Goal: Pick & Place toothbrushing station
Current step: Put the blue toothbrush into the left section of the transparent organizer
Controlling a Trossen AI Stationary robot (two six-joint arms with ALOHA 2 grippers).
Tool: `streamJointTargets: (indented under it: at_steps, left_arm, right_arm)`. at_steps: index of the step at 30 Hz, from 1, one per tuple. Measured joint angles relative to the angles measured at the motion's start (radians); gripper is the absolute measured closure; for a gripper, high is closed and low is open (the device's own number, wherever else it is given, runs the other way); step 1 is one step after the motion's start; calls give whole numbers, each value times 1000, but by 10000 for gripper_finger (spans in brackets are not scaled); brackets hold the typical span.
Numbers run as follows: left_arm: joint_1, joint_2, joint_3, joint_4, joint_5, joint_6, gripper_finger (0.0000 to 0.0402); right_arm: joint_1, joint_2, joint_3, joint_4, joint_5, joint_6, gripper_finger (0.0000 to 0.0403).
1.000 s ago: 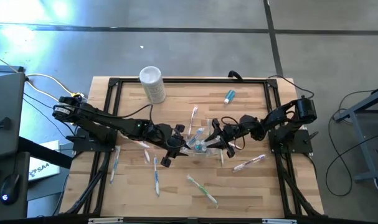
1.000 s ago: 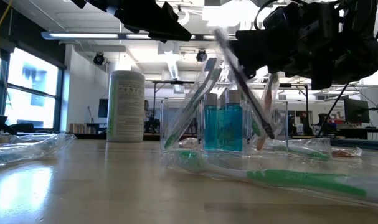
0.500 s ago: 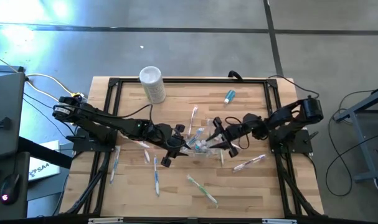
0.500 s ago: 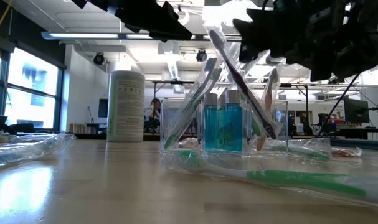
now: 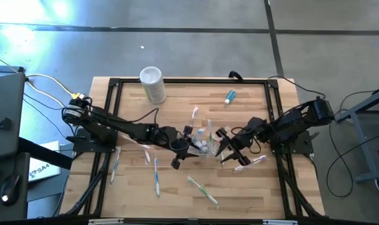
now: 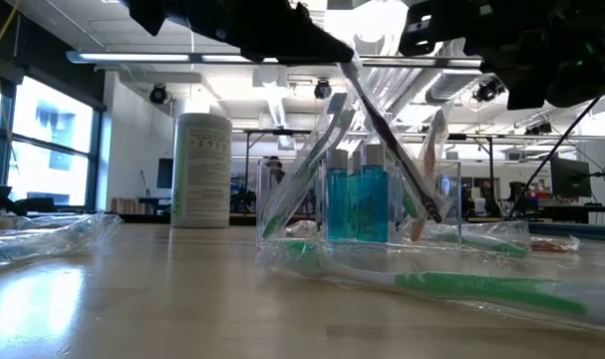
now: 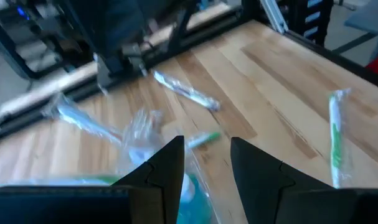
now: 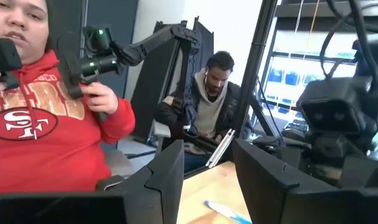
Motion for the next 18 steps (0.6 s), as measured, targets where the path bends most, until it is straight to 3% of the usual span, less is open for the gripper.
streamJointTargets:
  at_steps: [7, 18]
  left_arm:
    - [20, 0, 0, 83, 16, 30, 275]
    - [101, 18, 0, 177, 97, -43, 275]
  right_arm:
    - [0, 0, 0, -1, 11, -1, 270]
    - [0, 0, 0, -2, 19, -2, 270]
